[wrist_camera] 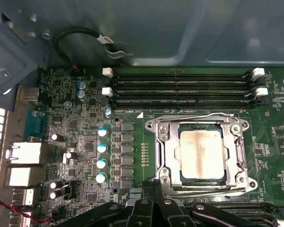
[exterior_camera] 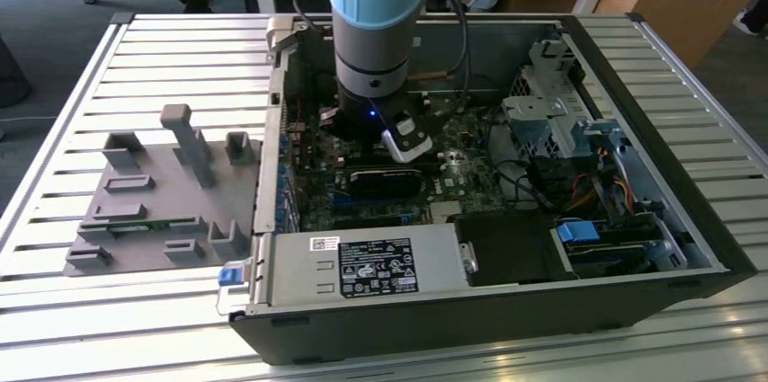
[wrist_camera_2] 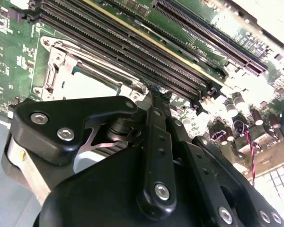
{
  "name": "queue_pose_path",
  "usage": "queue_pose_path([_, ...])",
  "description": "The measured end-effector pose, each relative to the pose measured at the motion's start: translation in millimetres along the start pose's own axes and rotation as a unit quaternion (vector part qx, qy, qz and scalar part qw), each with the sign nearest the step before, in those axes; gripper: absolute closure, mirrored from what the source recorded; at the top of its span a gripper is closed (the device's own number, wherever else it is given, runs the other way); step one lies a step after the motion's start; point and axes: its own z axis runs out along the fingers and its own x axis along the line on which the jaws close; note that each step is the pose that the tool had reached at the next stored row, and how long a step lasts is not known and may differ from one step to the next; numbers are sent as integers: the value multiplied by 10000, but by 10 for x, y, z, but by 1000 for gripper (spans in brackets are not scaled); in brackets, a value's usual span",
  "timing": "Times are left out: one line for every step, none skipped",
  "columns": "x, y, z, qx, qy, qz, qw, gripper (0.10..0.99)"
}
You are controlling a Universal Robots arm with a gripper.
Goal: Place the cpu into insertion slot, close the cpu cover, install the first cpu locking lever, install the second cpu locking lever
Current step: 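Install the second cpu locking lever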
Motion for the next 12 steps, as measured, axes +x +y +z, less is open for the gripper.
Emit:
queue_pose_path([0, 2, -8, 0, 0, 0, 10000, 980])
queue_pose_path([0, 5, -20, 0, 0, 0, 10000, 980])
queue_pose_path([0, 8, -33, 0, 0, 0, 10000, 980])
queue_pose_path([-1, 12, -48, 0, 0, 0, 10000, 980])
queue_pose_path([-1, 15, -61, 0, 0, 0, 10000, 980])
queue_pose_path([-1, 18, -73, 0, 0, 0, 10000, 980])
queue_pose_path([-1, 21, -83, 0, 0, 0, 10000, 980])
queue_pose_path([-2, 27, -99, 0, 0, -1, 10000, 980])
queue_pose_path([-2, 31, -115, 0, 0, 0, 10000, 980])
queue_pose_path([-1, 33, -124, 0, 0, 0, 10000, 980])
queue_pose_path([-2, 35, -132, 0, 0, 0, 10000, 980])
queue_pose_path([-2, 39, -146, -3, -1, 4, 10000, 980])
